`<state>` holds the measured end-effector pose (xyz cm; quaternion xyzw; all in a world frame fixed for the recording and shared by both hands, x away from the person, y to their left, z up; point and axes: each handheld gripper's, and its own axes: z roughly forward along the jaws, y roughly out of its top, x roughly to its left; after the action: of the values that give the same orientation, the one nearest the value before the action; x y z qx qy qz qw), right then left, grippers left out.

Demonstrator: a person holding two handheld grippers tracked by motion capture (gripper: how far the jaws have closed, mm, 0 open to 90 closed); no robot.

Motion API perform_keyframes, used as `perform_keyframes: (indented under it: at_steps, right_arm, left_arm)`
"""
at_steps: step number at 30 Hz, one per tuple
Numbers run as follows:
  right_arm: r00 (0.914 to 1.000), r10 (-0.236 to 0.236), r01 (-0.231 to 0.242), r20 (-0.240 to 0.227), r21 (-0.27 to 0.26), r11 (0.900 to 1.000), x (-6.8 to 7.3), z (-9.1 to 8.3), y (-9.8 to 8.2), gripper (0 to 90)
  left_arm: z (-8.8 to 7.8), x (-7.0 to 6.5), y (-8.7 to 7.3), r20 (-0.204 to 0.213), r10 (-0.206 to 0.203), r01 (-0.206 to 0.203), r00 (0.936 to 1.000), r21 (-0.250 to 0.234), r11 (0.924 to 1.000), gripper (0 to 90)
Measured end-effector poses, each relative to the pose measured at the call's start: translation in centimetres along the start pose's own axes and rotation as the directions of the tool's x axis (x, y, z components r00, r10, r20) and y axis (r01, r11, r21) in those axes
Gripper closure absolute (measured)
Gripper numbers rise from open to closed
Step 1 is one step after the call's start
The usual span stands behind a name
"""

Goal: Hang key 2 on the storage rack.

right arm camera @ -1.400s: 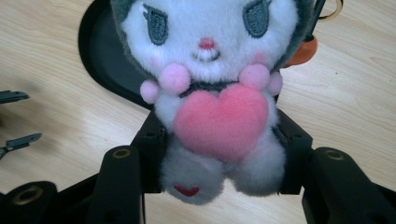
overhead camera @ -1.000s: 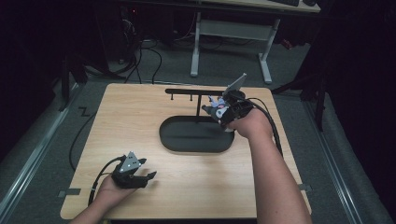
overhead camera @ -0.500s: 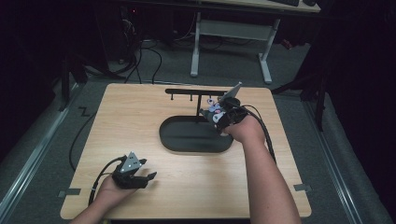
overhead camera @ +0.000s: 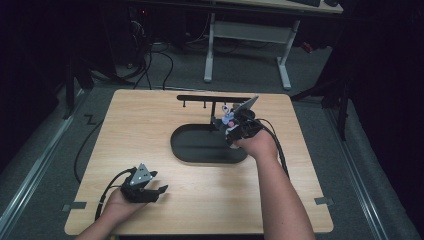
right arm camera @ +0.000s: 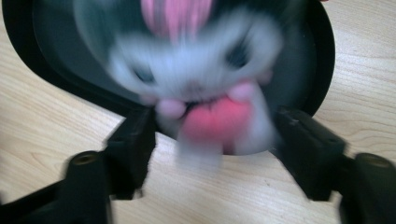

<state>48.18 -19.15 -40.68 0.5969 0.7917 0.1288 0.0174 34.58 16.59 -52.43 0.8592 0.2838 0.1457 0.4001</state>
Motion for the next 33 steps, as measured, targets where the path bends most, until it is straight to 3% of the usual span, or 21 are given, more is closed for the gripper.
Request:
perform_keyframes:
  at_steps: [4,9,15,19,24,29,33]
  right_arm:
    - [0.9998,0.005,-0.006,-0.017,-0.036,0.999,-0.3,-0.2,-0.5,25.7]
    - [0.9997,-0.021,0.02,-0.009,-0.07,0.997,-0.3,-0.4,-1.3,26.0]
    - [0.999,-0.037,0.034,-0.023,-0.121,0.992,-0.8,-0.2,-3.3,26.6]
    - [0.9974,-0.071,0.068,-0.014,-0.156,0.985,-1.3,0.4,-5.1,26.9]
    - [0.9945,-0.094,0.082,-0.046,-0.208,0.975,-2.0,1.5,-7.2,26.3]
    - [0.9947,-0.1,0.088,-0.024,-0.294,0.952,-2.5,2.9,-9.8,26.3]
    - [0.9922,-0.112,0.088,-0.055,-0.332,0.939,-2.5,3.9,-11.6,27.0]
  left_arm:
    - [-0.1,0.1,0.0,-0.005,-0.009,0.009,0.9999,-0.008,0.9999,34.6]
    - [-0.3,0.3,-0.1,-0.013,-0.015,0.015,0.9998,-0.014,0.9998,34.6]
    - [-0.5,0.3,-0.3,-0.021,-0.016,0.016,0.9997,-0.013,0.9998,34.5]
    - [-0.5,0.2,-0.4,-0.024,-0.014,0.014,0.9996,-0.007,0.9999,34.5]
    - [-0.5,0.2,-0.6,-0.029,-0.016,0.016,0.9995,-0.005,0.9999,34.4]
    - [-0.5,0.1,-0.7,-0.034,-0.019,0.019,0.9993,0.002,0.9998,34.2]
    - [-0.5,0.1,-0.8,-0.039,-0.02,0.02,0.999,0.001,0.9998,34.2]
